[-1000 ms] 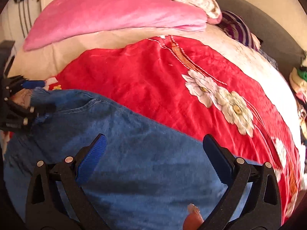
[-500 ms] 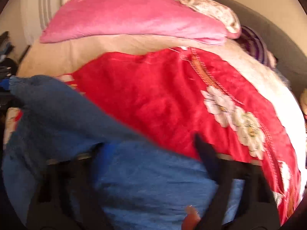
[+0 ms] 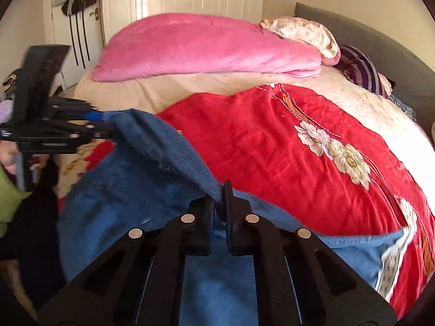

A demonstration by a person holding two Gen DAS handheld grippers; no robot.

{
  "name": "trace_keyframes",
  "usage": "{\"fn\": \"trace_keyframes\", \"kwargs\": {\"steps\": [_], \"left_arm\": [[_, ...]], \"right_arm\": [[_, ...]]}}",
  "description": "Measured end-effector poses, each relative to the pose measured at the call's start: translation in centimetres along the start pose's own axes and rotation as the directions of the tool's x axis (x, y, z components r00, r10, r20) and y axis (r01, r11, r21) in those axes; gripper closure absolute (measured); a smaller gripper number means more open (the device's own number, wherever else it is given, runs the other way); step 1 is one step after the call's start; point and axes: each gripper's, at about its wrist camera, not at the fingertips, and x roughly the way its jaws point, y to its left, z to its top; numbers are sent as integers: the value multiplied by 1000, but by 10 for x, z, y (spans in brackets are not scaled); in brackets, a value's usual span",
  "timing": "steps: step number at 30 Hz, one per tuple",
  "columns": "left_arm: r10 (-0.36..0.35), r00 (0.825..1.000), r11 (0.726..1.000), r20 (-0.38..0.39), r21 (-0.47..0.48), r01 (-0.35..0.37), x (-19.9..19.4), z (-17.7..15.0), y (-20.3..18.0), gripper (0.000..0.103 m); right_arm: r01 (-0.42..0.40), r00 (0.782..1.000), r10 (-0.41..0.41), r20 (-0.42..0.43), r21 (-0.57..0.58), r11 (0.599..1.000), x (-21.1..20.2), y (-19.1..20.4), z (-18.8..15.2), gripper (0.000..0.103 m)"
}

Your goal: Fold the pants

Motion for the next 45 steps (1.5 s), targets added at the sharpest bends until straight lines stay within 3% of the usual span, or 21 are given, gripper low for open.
{"fn": "trace_keyframes", "kwargs": {"steps": [11, 15, 22, 26, 27, 34, 36, 40, 44, 45], "left_arm": [[-58, 998, 998, 10, -1, 58, -42, -44, -21, 74], [-73, 997, 997, -30, 4, 73, -49, -66, -29, 74], [-65, 994, 998, -83, 14, 66, -62, -91, -33, 70], [-27, 990, 999, -139, -38, 22, -60, -100, -20, 51], [-22, 989, 998, -146, -53, 14, -64, -103, -15, 50], [25, 995, 993, -97, -110, -36, -106, -105, 1, 51], [1, 998, 997, -66, -82, -7, -112, -97, -13, 52], [-90, 993, 996, -70, 6, 90, -91, -87, -52, 60], [-37, 977, 998, -211, 36, 45, -38, -102, -57, 64], [-45, 972, 998, -229, 21, 51, -30, -107, -53, 65]], "right_arm": [[-69, 996, 65, 57, 72, 995, -70, 58, -61, 101], [-95, 995, 90, 48, 107, 990, -81, 75, -86, 101], [-135, 991, 134, 13, 102, 986, -86, 109, -118, 101], [-105, 993, 107, -50, 50, 993, -73, 124, -127, 101], [-108, 992, 111, -60, 42, 993, -70, 127, -128, 101], [-137, 986, 140, -86, 42, 990, -58, 136, -137, 101], [-145, 984, 147, -100, 33, 989, -52, 141, -140, 101], [-148, 979, 156, -128, 64, 987, -44, 141, -144, 97], [-194, 975, 203, -90, 102, 976, -63, 135, -141, 90], [-217, 973, 224, -46, 123, 968, -75, 131, -138, 81]]}}
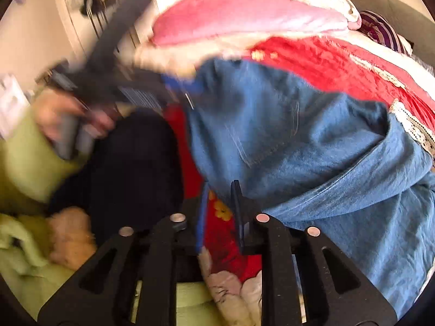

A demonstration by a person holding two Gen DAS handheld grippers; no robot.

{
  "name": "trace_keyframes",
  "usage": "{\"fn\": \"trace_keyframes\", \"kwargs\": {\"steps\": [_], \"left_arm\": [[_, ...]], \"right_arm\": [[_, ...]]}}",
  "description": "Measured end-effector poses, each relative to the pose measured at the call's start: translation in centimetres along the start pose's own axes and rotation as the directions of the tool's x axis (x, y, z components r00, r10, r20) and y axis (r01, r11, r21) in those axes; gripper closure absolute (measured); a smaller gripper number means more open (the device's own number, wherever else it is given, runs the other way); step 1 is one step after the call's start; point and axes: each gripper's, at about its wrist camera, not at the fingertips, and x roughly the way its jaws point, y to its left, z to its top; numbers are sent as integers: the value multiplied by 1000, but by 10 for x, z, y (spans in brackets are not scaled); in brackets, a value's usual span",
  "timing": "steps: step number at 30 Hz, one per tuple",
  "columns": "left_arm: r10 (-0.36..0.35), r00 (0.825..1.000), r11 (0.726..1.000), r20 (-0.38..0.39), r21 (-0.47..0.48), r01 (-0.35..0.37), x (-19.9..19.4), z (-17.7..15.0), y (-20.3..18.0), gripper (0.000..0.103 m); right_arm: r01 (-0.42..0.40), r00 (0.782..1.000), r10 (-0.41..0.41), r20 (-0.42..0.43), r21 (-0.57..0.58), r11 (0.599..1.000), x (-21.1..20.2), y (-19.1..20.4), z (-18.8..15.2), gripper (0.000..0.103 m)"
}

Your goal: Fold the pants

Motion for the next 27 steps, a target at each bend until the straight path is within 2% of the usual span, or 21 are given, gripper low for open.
{"fn": "trace_keyframes", "kwargs": {"steps": [1, 2, 4, 8, 9, 11, 13, 17, 18, 20, 22, 27], "left_arm": [[-7, 1000, 1000, 4, -1, 7, 2, -2, 1, 65], [-4, 1000, 1000, 10, 4, 4, 2, -2, 2, 65], [-5, 1000, 1000, 10, 5, 5, 1, 0, 3, 65], [-27, 999, 1000, 25, -13, 28, 0, -4, 7, 65], [-30, 999, 999, 28, -16, 30, -1, -5, 7, 65], [-30, 999, 999, 31, -22, 31, -1, -4, 6, 65], [-25, 999, 999, 33, -38, 26, -8, -3, 4, 65], [-16, 997, 999, 74, -36, 18, -30, -2, -1, 56], [-8, 996, 999, 86, -36, 11, -37, -2, -2, 54], [20, 994, 999, 109, -27, -17, -48, -1, -7, 45], [32, 990, 999, 138, -11, -31, -61, 2, -14, 45], [-20, 984, 999, 177, 40, 13, -76, 12, -41, 42]], "right_arm": [[2, 1000, -2, 24, 10, 1000, -5, -2, 2, 68], [23, 998, -25, 57, 26, 999, -10, -5, 6, 64], [56, 997, -58, 46, 53, 997, -3, -13, 11, 64], [135, 986, -123, -116, 101, 986, 43, -28, 4, 64], [137, 985, -125, -117, 105, 985, 46, -28, 1, 63], [125, 989, -115, -98, 108, 986, 41, -27, 0, 61], [121, 991, -112, -74, 116, 986, 30, -27, 0, 54], [145, 989, -147, 4, 117, 982, -3, -25, 1, 50], [160, 986, -165, 28, 125, 979, -14, -27, 3, 47], [182, 979, -193, 63, 143, 973, -29, -37, 7, 44], [219, 966, -238, 101, 166, 961, -51, -45, 9, 39], [302, 929, -339, 149, 223, 927, -79, -77, 26, 33]]}}
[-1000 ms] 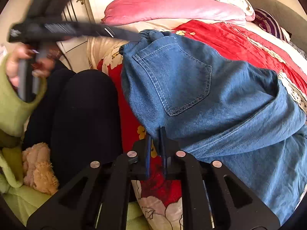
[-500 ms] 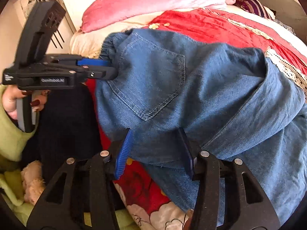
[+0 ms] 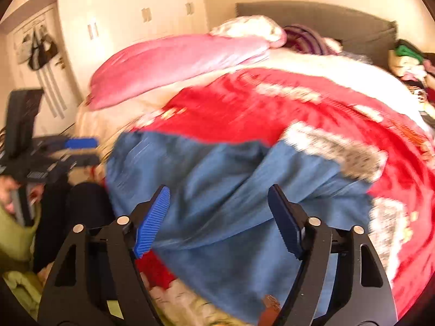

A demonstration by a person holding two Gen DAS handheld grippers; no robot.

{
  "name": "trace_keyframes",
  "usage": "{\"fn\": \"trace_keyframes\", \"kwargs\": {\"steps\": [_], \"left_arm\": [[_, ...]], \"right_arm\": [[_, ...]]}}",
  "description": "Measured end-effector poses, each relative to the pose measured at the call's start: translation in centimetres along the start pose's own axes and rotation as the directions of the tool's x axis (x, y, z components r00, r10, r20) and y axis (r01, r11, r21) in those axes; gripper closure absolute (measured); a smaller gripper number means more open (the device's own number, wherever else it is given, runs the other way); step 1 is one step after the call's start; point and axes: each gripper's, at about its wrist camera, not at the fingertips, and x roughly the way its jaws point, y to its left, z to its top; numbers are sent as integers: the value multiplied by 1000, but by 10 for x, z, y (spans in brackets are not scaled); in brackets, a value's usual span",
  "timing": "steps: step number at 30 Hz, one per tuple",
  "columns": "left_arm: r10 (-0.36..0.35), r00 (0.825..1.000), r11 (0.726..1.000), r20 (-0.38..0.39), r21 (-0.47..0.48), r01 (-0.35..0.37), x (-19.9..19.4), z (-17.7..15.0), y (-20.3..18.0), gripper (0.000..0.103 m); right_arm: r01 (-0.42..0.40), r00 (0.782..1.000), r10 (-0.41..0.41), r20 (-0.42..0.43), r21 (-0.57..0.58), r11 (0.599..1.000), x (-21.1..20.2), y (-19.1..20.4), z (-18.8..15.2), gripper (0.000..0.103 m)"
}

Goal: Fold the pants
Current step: 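Grasp the lace-trimmed leg hem with the right gripper and lift it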

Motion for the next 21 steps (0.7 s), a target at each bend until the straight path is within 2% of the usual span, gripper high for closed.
{"fn": "trace_keyframes", "kwargs": {"steps": [5, 9, 13, 15, 17, 20, 21], "left_arm": [[-108, 993, 994, -41, 19, 109, 22, 5, -32, 42], [-140, 987, 989, -72, 41, 143, 40, 4, -53, 45], [-199, 973, 977, -116, 58, 207, 59, 2, -75, 60], [-218, 966, 970, -143, 76, 230, 71, 1, -86, 72], [-230, 958, 964, -171, 92, 248, 85, -1, -96, 91], [-259, 941, 960, -217, 50, 276, 111, -3, -102, 92], [-251, 942, 962, -224, 47, 267, 117, -3, -103, 92]], "right_arm": [[73, 997, -74, 19, 51, 996, -1, -34, 24, 31], [105, 994, -106, 3, 64, 992, 14, -53, 43, 29], [124, 992, -121, -44, 70, 990, 40, -69, 52, 29], [122, 990, -117, -73, 66, 990, 55, -76, 57, 29], [131, 988, -125, -93, 59, 990, 68, -80, 60, 29], [143, 981, -136, -140, 36, 989, 96, -85, 67, 29], [146, 977, -139, -163, 31, 989, 108, -88, 69, 29]]}}
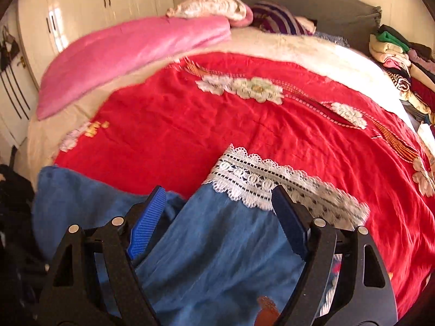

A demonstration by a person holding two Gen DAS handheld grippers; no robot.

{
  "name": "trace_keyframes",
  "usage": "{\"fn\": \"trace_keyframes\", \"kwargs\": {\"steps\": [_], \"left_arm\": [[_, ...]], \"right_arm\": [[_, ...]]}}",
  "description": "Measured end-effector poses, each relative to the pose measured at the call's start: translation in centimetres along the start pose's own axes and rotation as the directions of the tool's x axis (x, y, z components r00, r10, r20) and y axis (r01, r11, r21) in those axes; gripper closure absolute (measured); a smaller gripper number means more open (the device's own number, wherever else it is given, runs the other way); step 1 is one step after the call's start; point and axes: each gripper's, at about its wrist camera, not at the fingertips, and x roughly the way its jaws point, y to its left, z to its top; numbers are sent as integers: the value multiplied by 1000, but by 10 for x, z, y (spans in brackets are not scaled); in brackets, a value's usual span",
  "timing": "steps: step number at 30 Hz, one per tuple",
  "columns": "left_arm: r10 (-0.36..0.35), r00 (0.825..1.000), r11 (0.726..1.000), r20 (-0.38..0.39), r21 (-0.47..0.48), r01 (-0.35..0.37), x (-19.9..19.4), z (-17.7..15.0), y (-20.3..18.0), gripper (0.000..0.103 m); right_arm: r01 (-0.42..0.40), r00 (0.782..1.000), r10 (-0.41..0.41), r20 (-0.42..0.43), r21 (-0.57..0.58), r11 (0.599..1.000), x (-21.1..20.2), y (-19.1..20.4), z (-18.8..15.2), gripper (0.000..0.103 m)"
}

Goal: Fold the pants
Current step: 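Grasp the lace-trimmed leg hem with the right gripper and lift it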

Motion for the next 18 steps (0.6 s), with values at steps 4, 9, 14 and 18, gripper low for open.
{"fn": "trace_keyframes", "kwargs": {"steps": [4, 9, 14, 18], "left_arm": [[14, 1000, 1000, 9, -28, -14, 17, 5, 7, 91], [4, 1000, 1000, -4, 16, -4, 24, 1, 1, 93], [-11, 1000, 1000, -2, 25, 11, 25, -1, 1, 93], [-23, 1000, 999, 5, 40, 23, 21, -2, 5, 93]], "right_arm": [[21, 998, -21, -56, -5, 1000, 33, 1, 12, 29], [50, 991, -48, -125, 16, 999, 77, 2, 25, 29], [125, 979, -121, -163, 14, 992, 102, -3, 26, 60], [94, 988, -88, -124, 51, 994, 84, -16, 24, 96]]}}
